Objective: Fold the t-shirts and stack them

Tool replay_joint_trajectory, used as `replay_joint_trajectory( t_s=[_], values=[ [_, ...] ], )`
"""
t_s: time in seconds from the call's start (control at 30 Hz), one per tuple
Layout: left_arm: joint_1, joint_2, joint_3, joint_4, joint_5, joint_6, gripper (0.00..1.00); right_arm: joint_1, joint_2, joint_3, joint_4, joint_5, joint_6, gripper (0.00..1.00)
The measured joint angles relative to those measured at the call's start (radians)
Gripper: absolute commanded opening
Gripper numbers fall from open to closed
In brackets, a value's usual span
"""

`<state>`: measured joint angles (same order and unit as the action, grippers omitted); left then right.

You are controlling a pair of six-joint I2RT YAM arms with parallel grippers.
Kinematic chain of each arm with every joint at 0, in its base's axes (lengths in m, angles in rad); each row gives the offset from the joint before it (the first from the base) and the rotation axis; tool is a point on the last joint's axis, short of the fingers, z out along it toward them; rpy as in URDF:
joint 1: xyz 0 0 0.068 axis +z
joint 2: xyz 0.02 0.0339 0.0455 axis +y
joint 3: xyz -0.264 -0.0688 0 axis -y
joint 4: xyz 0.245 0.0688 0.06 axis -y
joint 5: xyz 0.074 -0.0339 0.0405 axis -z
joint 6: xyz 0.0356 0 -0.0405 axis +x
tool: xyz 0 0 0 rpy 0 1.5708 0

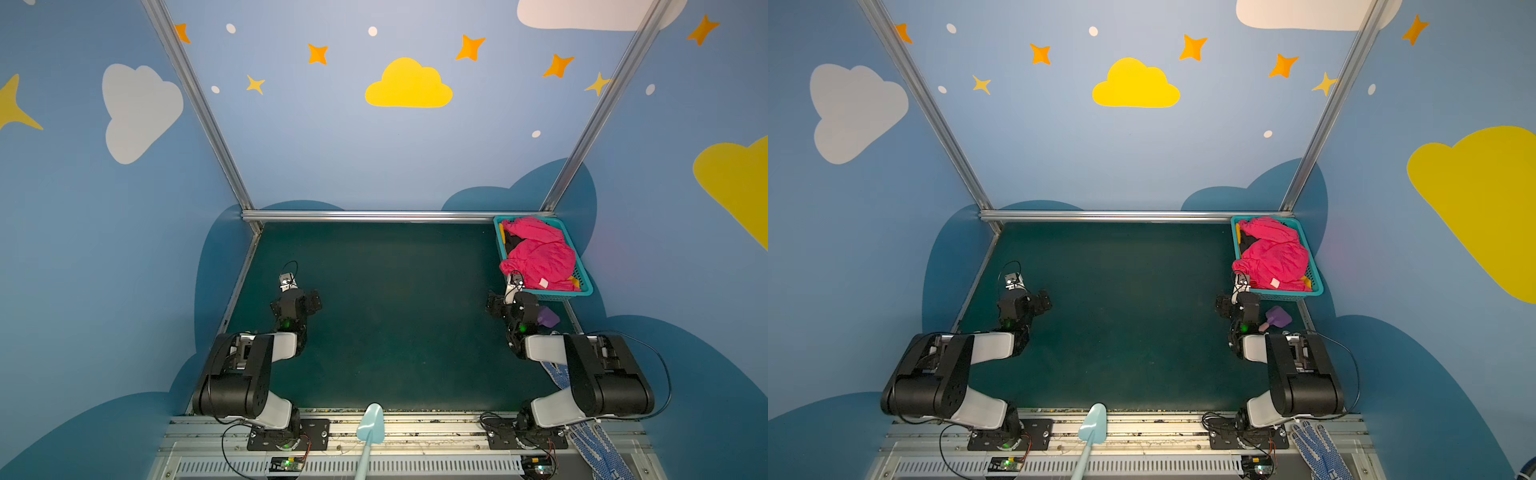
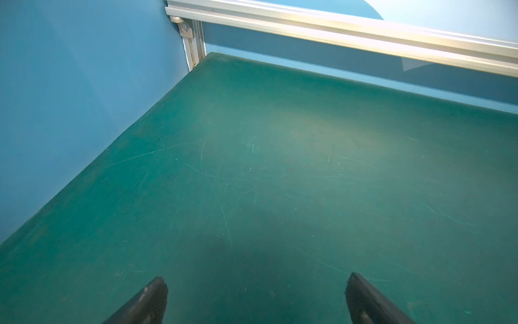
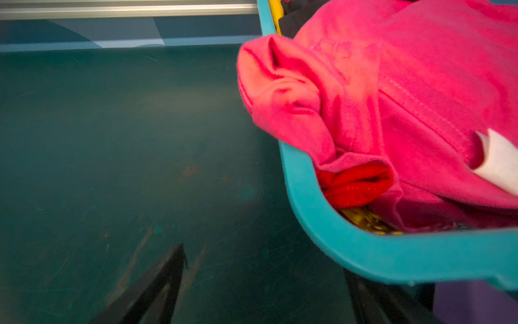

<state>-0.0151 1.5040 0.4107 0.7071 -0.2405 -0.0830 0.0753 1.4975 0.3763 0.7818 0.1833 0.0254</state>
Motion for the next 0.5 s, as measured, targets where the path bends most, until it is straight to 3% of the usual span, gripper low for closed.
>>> replay_joint_trajectory(
  t_s=[0.5],
  values=[
    [0.0, 0.0, 0.0, 0.0, 0.0, 0.0, 1.0, 0.0, 0.0, 0.0, 0.0, 0.0, 0.0, 0.9]
  ],
)
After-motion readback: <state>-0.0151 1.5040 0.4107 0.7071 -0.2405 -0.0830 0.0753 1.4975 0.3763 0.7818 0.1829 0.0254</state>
